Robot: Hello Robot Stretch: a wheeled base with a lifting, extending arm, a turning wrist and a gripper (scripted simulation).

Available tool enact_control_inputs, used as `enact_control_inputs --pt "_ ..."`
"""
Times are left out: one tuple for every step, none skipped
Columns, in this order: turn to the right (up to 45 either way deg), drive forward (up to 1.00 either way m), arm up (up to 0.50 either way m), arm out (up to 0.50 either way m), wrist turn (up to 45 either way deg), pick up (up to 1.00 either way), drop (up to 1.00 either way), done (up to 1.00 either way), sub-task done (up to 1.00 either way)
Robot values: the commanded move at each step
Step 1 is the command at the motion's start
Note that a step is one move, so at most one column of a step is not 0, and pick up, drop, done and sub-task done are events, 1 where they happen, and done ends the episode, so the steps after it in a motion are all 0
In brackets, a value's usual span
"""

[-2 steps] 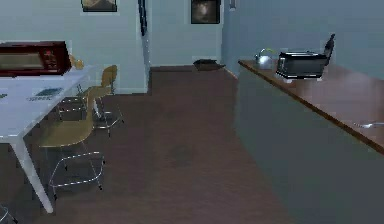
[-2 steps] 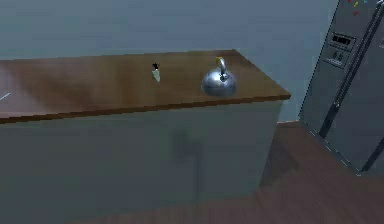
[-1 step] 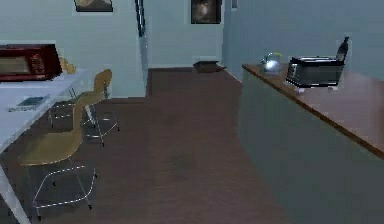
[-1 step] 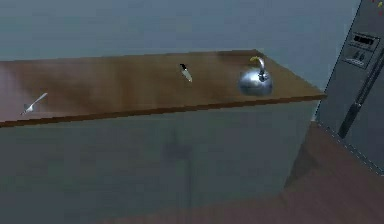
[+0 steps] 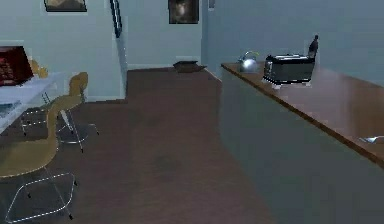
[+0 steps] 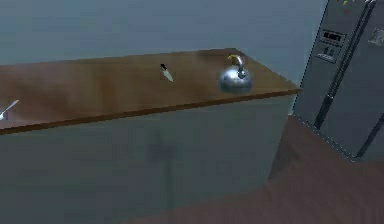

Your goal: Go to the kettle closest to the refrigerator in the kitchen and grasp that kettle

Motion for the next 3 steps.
enact_control_inputs --pt "0.0 1.00 0.00 0.00 0.0 0.00 0.00 0.00 0.00" --pt "45.0 0.00 0.00 0.00 0.0 0.00 0.00 0.00 0.00" --pt "0.0 0.05 0.00 0.00 0.0 0.00 0.00 0.00 0.00"
